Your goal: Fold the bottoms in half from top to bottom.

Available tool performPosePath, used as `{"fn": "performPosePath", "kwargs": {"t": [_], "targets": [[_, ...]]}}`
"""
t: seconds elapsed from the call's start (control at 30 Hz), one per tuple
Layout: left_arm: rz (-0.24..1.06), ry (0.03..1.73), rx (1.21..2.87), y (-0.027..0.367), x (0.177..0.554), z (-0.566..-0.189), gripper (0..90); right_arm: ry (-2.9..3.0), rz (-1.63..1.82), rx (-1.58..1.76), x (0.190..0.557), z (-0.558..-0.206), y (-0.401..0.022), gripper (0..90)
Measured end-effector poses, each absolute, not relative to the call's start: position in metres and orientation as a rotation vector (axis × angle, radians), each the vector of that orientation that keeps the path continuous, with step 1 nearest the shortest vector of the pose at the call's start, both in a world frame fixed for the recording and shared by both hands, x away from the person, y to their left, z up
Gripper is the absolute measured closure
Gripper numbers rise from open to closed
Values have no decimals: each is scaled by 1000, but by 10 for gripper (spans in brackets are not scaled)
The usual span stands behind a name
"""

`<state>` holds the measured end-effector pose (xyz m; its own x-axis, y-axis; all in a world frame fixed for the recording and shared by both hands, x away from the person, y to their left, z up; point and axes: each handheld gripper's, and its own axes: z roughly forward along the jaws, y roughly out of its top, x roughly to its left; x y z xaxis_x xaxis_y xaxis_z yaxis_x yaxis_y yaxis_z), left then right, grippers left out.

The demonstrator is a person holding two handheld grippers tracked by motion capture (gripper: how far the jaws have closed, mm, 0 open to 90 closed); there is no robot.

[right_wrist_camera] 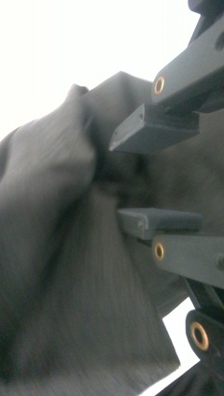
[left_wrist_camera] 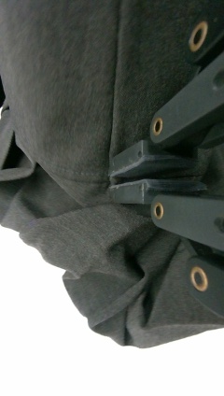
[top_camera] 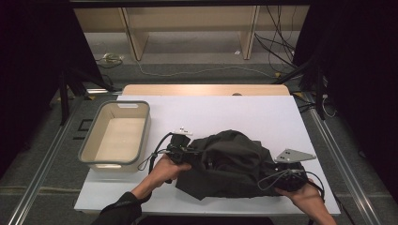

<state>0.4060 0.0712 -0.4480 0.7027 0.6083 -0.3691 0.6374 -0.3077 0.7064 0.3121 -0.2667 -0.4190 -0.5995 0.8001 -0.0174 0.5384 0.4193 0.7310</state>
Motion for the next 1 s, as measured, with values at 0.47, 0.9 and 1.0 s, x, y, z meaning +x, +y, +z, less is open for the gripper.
{"fn": "performPosePath", "kwargs": {"t": [0.47, 0.9, 1.0], "targets": [[-1, 888, 2101, 66, 389, -447, 795, 2221, 1151, 1176, 327, -392, -248, 691], [31, 865, 2009, 50, 382, -406, 813, 2462, 963, 1083, 326, -416, -193, 770], [-15, 801, 2018, 36, 373, -401, 817, 2488, 914, 1064, 323, -425, -184, 777]]}}
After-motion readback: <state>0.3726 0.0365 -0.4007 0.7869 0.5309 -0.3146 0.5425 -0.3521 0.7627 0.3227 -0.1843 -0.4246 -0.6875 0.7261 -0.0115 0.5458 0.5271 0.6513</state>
